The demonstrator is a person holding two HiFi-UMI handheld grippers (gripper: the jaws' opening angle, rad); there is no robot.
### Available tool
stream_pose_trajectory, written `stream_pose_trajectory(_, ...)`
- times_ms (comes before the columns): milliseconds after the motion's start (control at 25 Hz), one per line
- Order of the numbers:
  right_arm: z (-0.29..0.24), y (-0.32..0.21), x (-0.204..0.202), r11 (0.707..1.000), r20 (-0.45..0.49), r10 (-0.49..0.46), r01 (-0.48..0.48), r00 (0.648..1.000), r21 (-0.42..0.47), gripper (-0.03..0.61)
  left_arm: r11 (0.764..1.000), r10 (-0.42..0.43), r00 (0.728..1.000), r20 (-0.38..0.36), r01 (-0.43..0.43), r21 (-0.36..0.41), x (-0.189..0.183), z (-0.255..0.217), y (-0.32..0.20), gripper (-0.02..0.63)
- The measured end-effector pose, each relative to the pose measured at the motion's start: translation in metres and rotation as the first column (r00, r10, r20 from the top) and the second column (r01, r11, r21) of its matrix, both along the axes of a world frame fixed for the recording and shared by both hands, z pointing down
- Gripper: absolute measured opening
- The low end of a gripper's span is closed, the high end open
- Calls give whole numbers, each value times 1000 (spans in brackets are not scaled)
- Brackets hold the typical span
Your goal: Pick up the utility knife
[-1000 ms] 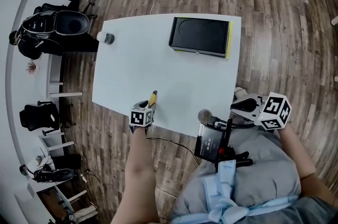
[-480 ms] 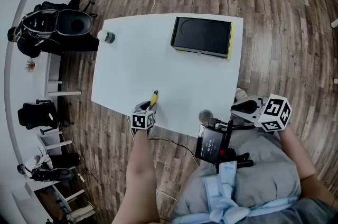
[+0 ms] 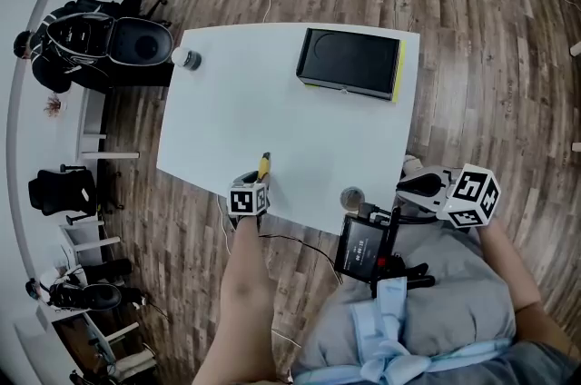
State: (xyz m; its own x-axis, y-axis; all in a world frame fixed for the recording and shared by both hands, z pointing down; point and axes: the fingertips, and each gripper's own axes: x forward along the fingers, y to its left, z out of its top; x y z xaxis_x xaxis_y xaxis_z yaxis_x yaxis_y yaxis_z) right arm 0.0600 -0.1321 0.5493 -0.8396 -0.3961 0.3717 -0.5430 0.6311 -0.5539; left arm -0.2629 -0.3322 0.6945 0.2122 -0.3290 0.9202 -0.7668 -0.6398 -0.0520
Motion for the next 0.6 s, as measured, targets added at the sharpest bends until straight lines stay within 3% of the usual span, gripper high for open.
stream_pose_trajectory(240, -6, 5, 3, 1000, -2, -7, 7, 1000, 8, 31, 1000, -17, 1000, 2, 17, 14, 6, -3, 4, 124)
stream_pose_trajectory(600, -15, 8, 3, 999, 11, -38, 38, 999, 31, 31, 997, -48, 994, -101, 55, 61, 38, -28, 16, 124)
